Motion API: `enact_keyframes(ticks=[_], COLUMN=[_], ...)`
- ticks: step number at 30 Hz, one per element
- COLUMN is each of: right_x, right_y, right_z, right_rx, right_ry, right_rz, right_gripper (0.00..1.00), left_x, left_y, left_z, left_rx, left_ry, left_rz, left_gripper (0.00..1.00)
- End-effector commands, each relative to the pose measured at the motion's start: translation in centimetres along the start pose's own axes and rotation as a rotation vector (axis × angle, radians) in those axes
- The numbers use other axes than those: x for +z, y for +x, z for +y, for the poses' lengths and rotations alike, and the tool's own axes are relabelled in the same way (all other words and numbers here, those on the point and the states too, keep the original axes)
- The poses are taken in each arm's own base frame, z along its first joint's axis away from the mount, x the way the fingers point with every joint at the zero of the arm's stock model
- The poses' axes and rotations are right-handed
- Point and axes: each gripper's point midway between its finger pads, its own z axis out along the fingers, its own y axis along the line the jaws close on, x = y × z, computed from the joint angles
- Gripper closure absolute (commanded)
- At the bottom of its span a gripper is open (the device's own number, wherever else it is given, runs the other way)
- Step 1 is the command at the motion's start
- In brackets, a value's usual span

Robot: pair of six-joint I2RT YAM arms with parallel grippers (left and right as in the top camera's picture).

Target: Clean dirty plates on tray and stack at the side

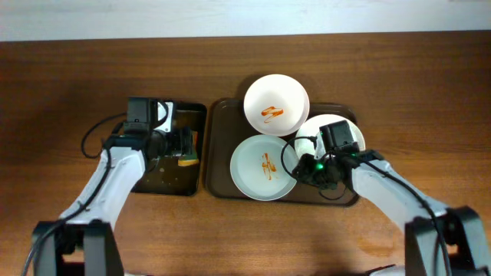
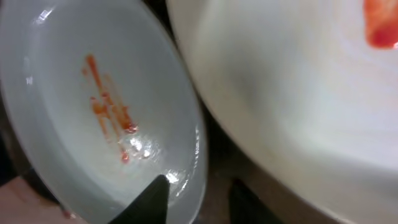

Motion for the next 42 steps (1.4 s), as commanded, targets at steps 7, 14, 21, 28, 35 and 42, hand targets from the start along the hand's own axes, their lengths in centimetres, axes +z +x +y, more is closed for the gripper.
enact_keyframes(ticks=[7, 14, 21, 28, 35, 42], right_x=[2.3, 2.9, 2.9, 2.9, 2.9, 2.9], right_y=[0.4, 1.0, 1.0, 1.0, 1.0, 1.1], right_z=[-0.8, 0.6, 0.6, 0.6, 0.6, 0.6], right_rx=[0.059, -0.013, -0.013, -0.014, -0.014, -0.014], right_ry=[0.028, 0.041, 0.041, 0.041, 0.041, 0.041], right_rz=[0.052, 0.045, 0.045, 0.046, 0.046, 0.046], right_gripper=[0.96, 0.96, 0.96, 0.96, 0.96, 0.96], left_x=[1.9, 2.4, 3.9, 6.1, 7.4, 5.3], left_y=[1.3, 1.7, 1.8, 2.9, 4.5, 2.1], left_z=[-1.4, -1.1, -1.3, -2.6, -0.8, 0.2], left_rx=[0.044, 0.043, 0.049, 0.086, 0.088, 0.074], left_ry=[-0.017, -0.029, -0.023, -0.011, -0.098, -0.15], left_rz=[0.065, 0.082, 0.085, 0.121, 0.18, 0.148], left_gripper=[0.32, 0.34, 0.48, 0.74, 1.0, 1.0])
